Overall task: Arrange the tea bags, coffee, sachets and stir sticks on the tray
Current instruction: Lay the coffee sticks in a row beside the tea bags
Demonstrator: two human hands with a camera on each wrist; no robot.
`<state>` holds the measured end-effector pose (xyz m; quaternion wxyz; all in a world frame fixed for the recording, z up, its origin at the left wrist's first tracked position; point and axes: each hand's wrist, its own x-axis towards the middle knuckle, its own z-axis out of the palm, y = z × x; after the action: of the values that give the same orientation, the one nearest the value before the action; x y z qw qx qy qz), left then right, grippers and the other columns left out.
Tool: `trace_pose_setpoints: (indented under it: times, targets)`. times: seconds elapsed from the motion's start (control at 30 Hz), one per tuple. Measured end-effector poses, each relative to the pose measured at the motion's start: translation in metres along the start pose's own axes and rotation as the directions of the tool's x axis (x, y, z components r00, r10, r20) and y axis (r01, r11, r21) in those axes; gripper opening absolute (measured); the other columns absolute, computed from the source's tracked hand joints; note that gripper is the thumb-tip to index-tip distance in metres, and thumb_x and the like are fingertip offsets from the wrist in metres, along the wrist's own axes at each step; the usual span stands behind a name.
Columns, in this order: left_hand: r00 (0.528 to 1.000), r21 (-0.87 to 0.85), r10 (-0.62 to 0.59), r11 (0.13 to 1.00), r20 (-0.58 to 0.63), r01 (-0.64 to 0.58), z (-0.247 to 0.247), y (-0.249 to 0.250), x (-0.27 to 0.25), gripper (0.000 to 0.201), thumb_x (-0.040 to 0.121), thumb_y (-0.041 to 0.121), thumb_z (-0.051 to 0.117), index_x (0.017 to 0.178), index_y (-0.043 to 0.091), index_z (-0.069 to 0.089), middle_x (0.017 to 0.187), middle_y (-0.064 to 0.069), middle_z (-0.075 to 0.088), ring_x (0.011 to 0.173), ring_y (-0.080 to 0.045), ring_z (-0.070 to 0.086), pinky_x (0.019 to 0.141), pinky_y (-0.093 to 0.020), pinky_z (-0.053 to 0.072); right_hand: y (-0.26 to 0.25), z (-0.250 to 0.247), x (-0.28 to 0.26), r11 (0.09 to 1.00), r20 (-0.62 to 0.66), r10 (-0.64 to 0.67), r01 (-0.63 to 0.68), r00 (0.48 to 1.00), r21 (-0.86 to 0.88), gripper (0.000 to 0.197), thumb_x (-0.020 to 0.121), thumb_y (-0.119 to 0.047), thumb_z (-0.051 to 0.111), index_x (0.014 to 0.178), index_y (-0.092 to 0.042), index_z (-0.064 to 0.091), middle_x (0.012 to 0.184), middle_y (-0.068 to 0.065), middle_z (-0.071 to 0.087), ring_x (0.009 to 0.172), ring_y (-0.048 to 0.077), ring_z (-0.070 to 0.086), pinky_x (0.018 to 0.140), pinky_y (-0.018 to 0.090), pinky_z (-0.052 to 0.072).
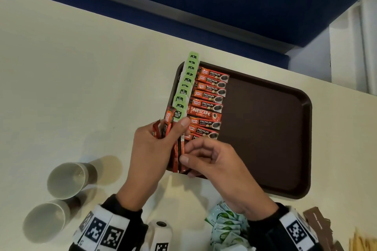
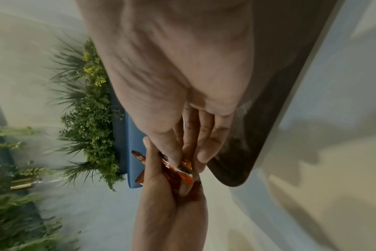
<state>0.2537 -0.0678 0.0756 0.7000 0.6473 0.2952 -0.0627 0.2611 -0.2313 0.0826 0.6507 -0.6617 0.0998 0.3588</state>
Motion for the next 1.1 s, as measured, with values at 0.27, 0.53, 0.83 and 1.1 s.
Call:
trace_pose_setpoints:
  times: [0.27, 0.53, 0.83, 1.1]
  targets:
    - [0.998, 0.001, 0.002, 1.0, -0.058, -0.002, -0.007, -0.009, 0.002, 0.032, 0.091, 0.034, 0.083, 0.069, 0.012, 0.075, 0.048, 0.009, 0.052, 0.043, -0.007, 0.042, 0.048, -0.015, 0.037, -0.012, -0.016, -0.002, 0.998, -0.08, -0.048, 0.044, 0.996, -0.049, 0.009, 0.096, -0.002, 0.076, 0.103, -0.008, 0.076, 0.097, 0.014, 0.078, 0.09, 0.027, 0.079, 0.081, 0.031, 0.063]
    - [0.997, -0.045, -0.077, 0.996, 0.006, 0.077, 0.0, -0.013, -0.002, 0.042, 0.1, 0.047, 0.068, 0.084, 0.011, 0.081, 0.058, 0.0, 0.063, 0.048, -0.012, 0.038, 0.048, -0.023, 0.032, 0.018, -0.022, -0.002, 0.139, 0.146, -0.78, 0.396, 0.608, -0.908, 0.012, 0.098, -0.007, 0.074, 0.109, -0.009, 0.078, 0.112, 0.005, 0.073, 0.098, 0.021, 0.071, 0.085, 0.036, 0.06]
    - [0.997, -0.076, -0.073, 0.994, 0.014, 0.074, -0.001, -0.015, 0.003, 0.029, 0.097, 0.032, 0.076, 0.09, 0.004, 0.079, 0.05, 0.004, 0.046, 0.044, -0.01, 0.035, 0.046, -0.022, 0.032, 0.013, -0.022, -0.005, 0.709, -0.191, -0.584, 0.381, 0.789, -0.593, 0.036, 0.089, -0.02, 0.086, 0.122, -0.022, 0.073, 0.121, -0.012, 0.068, 0.113, 0.015, 0.07, 0.092, 0.027, 0.059]
    - [0.991, 0.051, -0.08, 0.996, 0.11, 0.075, -0.005, -0.01, 0.0, 0.022, 0.095, 0.039, 0.077, 0.087, 0.02, 0.086, 0.061, 0.005, 0.068, 0.046, -0.005, 0.044, 0.05, -0.018, 0.038, 0.012, -0.029, 0.003, 0.651, -0.154, -0.509, 0.263, 0.847, -0.712, 0.027, 0.089, -0.032, 0.085, 0.115, -0.03, 0.078, 0.107, -0.023, 0.072, 0.106, 0.005, 0.065, 0.085, 0.014, 0.05]
